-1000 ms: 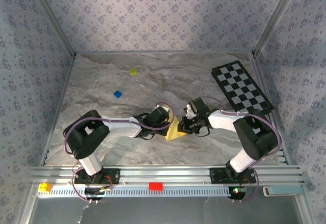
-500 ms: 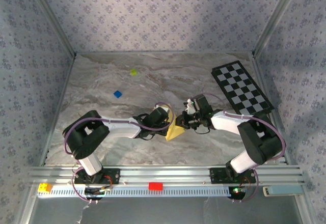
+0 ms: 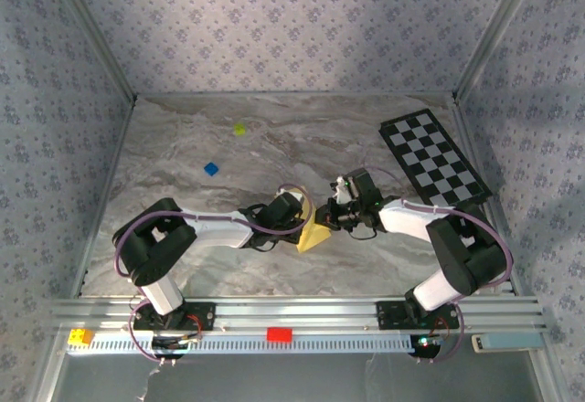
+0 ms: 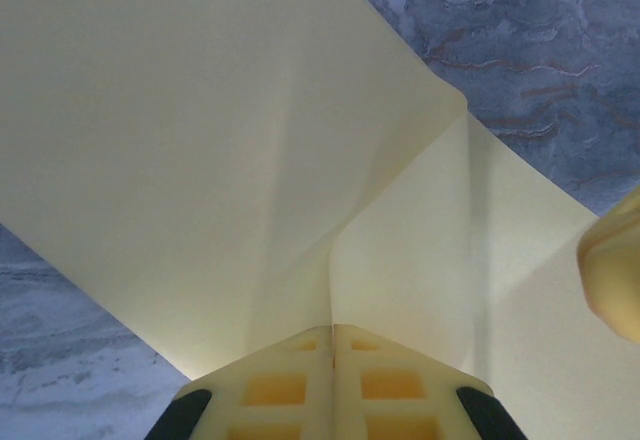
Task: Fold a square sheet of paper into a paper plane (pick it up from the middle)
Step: Fold the triangle a second time at the center of the table.
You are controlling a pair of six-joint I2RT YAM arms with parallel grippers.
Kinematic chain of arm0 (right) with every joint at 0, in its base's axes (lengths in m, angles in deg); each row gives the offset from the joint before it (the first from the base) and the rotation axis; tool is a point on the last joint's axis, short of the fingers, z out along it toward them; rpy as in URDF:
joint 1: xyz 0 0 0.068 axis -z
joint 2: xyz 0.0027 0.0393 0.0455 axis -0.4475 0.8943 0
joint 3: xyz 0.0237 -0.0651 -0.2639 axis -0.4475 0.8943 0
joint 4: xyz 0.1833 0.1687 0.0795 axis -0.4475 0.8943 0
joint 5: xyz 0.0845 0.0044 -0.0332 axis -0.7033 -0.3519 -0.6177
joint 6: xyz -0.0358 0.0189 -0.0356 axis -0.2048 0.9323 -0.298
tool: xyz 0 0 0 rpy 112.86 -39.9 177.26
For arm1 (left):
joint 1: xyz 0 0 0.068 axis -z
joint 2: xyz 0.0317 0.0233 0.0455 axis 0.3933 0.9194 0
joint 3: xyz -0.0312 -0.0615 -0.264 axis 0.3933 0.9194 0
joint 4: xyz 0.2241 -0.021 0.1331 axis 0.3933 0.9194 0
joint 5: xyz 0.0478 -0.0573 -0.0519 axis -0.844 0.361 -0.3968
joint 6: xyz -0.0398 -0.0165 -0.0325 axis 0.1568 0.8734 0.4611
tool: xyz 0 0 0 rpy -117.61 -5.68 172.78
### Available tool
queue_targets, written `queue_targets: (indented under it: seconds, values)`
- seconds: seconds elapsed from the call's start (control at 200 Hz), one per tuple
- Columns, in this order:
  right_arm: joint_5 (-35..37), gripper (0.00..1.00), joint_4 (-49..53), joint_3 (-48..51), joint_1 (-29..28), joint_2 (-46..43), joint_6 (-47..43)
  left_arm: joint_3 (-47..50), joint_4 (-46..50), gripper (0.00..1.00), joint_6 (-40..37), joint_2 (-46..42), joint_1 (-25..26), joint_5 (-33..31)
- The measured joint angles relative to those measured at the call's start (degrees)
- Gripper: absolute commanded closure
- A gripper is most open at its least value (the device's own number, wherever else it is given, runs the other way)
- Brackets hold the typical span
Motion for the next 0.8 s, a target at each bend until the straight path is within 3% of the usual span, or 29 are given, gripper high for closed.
queue_targets:
  seconds: [0.8]
  values:
    - [-2.6,0.97,-2.8,0.4,2.3,1.3,1.2,0.4,-0.6,1.00,0.0,-0.1,0.0,0.0]
